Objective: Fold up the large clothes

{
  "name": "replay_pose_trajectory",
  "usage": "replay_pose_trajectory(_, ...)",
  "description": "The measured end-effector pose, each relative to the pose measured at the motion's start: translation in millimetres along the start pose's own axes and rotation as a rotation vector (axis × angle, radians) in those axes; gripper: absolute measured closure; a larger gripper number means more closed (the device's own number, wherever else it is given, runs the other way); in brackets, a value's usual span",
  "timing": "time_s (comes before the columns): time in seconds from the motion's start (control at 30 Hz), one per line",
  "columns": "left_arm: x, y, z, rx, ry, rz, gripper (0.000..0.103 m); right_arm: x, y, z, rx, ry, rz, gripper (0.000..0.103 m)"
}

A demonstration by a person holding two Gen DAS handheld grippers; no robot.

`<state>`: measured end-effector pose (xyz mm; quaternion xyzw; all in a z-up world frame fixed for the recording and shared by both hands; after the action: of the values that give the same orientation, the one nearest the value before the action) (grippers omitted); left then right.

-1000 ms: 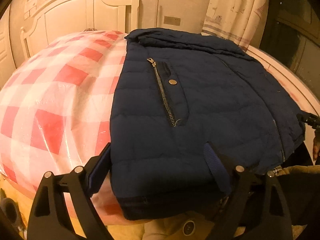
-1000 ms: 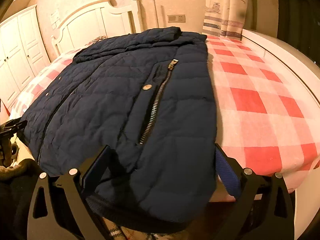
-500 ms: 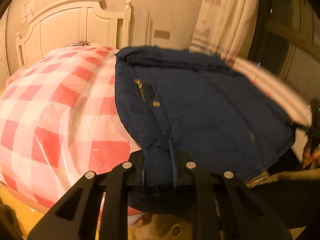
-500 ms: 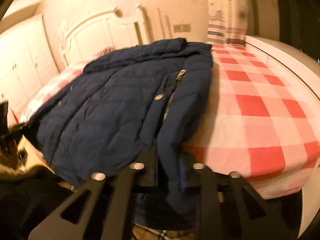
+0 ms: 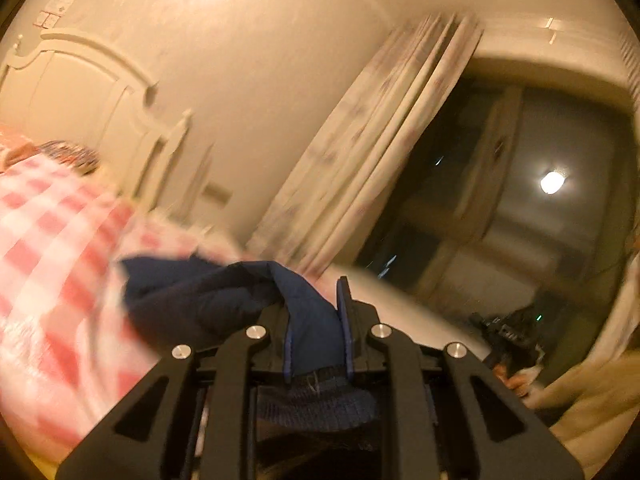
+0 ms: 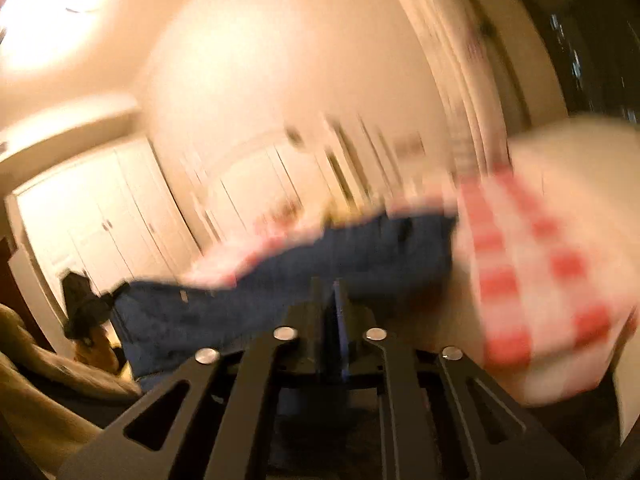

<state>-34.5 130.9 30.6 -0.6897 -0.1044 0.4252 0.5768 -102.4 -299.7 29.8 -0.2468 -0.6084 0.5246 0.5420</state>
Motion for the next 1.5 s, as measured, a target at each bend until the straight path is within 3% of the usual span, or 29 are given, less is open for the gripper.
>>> replay_pose_trajectory(0.07, -4, -8, -14, 0.019, -0.025, -0.056, 0.084, 14, -37, 16, -0.068, 0.057, 0.074, 0.095)
replay_pose_trajectory(0.17, 0, 7, -35, 0.096, -0.075, -0.075, 0.084, 2, -48, -5, 0.018, 0.117, 0.099, 0.095)
replay_pose_trajectory(0.23, -1, 19, -36, 0.104, -0.058, -0.071, 0.084, -21, -29, -28, 0.113, 0.193, 0.056, 0.094)
replay_pose_trajectory(0.37, -1, 19, -22, 0.085, -0.076, -0.093, 0.084, -52, 49, -66, 0.372, 0.174, -0.096, 0.094)
replay_pose_trajectory(0.5, 2, 23, -11, 0.099, -0.083, -0.094, 0.084, -70, 121, -68, 0.57, 0.228, -0.164, 0.094)
replay_pose_trajectory(0.57, 6, 25, -15, 0.112, -0.082, -0.078, 0.084, -75, 147, -60, 0.63, 0.253, -0.201, 0.094)
replay_pose_trajectory(0.7, 9, 29, -23, 0.124, -0.076, -0.059, 0.083, -73, 169, -56, 0.717, 0.314, -0.16, 0.094)
replay_pose_trajectory(0.8, 12, 29, -26, 0.126, -0.076, -0.062, 0.083, -71, 165, -64, 0.776, 0.5, -0.051, 0.094)
replay_pose_trajectory(0.83, 13, 29, -25, 0.126, -0.075, -0.06, 0.083, -58, 160, -74, 0.769, 0.452, -0.022, 0.094)
replay_pose_trajectory(0.9, 16, 31, -27, 0.127, -0.082, -0.052, 0.083, -7, 141, -99, 0.658, 0.2, 0.09, 0.094)
replay_pose_trajectory(0.97, 17, 34, -27, 0.127, -0.084, -0.053, 0.082, 18, 131, -122, 0.617, 0.157, 0.211, 0.093)
replay_pose_trajectory(1.0, 18, 35, -26, 0.124, -0.086, -0.054, 0.082, 21, 131, -143, 0.628, 0.191, 0.281, 0.078)
replay_pose_trajectory(1.03, 17, 34, -27, 0.124, -0.09, -0.055, 0.082, 23, 135, -158, 0.657, 0.165, 0.294, 0.004)
replay_pose_trajectory(1.07, 17, 35, -25, 0.122, -0.095, -0.06, 0.082, 17, 145, -180, 0.7, 0.155, 0.294, 0.009)
replay_pose_trajectory(1.13, 18, 36, -22, 0.12, -0.108, -0.068, 0.082, -2, 170, -208, 0.813, 0.186, 0.258, 0.004)
replay_pose_trajectory(1.2, 20, 37, -17, 0.121, -0.113, -0.073, 0.081, -8, 183, -214, 0.842, 0.232, 0.288, 0.004)
replay_pose_trajectory(1.3, 27, 39, -14, 0.121, -0.111, -0.059, 0.081, -8, 170, -189, 0.802, 0.226, 0.225, 0.004)
replay_pose_trajectory(1.4, 29, 39, -15, 0.115, -0.095, -0.053, 0.081, -30, 149, -138, 0.758, 0.223, 0.043, 0.004)
replay_pose_trajectory(1.5, 29, 39, -18, 0.111, -0.082, -0.056, 0.081, -61, 166, -85, 0.834, 0.21, -0.18, 0.004)
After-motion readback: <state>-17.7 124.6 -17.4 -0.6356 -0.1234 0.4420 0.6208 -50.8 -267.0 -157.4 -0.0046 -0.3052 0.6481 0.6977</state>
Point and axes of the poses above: each gripper's, at about its wrist camera, not at the fingertips, and z roughly against the way its jaws point, x to its left, y to its underside, the point moved 7 cm from there along -z, roughly the way its jaws point
